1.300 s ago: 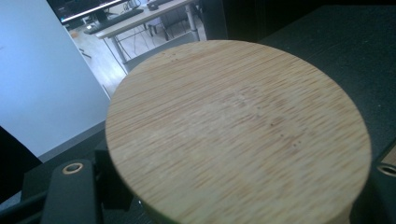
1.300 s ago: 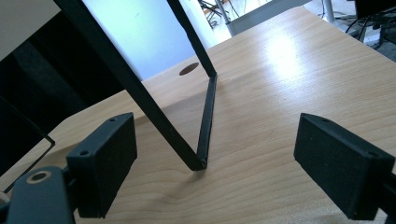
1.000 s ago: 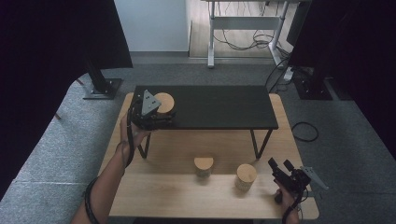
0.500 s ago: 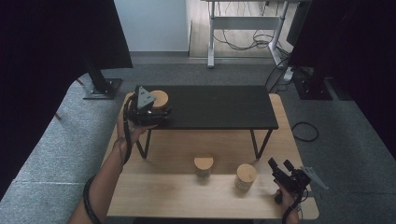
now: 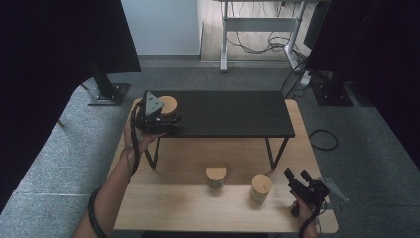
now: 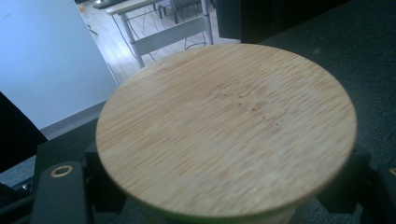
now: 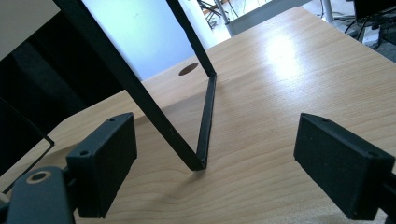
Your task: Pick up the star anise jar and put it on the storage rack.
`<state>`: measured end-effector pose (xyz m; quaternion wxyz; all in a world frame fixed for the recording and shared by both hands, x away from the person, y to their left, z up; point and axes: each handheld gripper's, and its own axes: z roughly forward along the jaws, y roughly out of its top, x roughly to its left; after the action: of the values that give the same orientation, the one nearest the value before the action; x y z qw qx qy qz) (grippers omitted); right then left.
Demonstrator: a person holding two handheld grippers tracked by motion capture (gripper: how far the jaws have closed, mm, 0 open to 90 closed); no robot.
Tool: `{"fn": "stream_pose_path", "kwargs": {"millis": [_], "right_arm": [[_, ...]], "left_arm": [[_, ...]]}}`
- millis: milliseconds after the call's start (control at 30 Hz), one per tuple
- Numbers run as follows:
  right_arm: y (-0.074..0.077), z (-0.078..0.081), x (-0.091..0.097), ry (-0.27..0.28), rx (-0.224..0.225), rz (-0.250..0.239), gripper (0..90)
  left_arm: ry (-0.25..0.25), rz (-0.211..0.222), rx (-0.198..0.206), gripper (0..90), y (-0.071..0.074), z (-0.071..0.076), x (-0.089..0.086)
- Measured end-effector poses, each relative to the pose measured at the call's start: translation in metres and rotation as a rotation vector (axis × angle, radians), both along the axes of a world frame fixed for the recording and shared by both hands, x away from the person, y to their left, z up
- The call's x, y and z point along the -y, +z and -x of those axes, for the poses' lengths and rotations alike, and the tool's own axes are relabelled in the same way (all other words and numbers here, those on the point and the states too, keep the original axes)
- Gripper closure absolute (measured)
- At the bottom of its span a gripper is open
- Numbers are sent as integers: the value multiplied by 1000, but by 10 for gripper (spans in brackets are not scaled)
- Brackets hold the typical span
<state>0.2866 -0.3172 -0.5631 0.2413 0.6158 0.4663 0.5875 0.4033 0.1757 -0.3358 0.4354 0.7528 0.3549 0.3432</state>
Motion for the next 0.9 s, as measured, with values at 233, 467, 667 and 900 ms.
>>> {"fn": "stream_pose_path", "kwargs": {"millis": [233,467,667,900], "right_arm": [[0,0,0,0,0,1,128],[0,0,0,-1,1,1,128],[0,0,-1,2,-3,2,128],[0,0,0,-1,-4,-1,128]], "left_arm": [[29,-13,46,130,0,3,1],[39,-3,54,101,3,5,-1],[25,23,42,92,1,9,-5],[22,34,53,86,1,14,-7]]}}
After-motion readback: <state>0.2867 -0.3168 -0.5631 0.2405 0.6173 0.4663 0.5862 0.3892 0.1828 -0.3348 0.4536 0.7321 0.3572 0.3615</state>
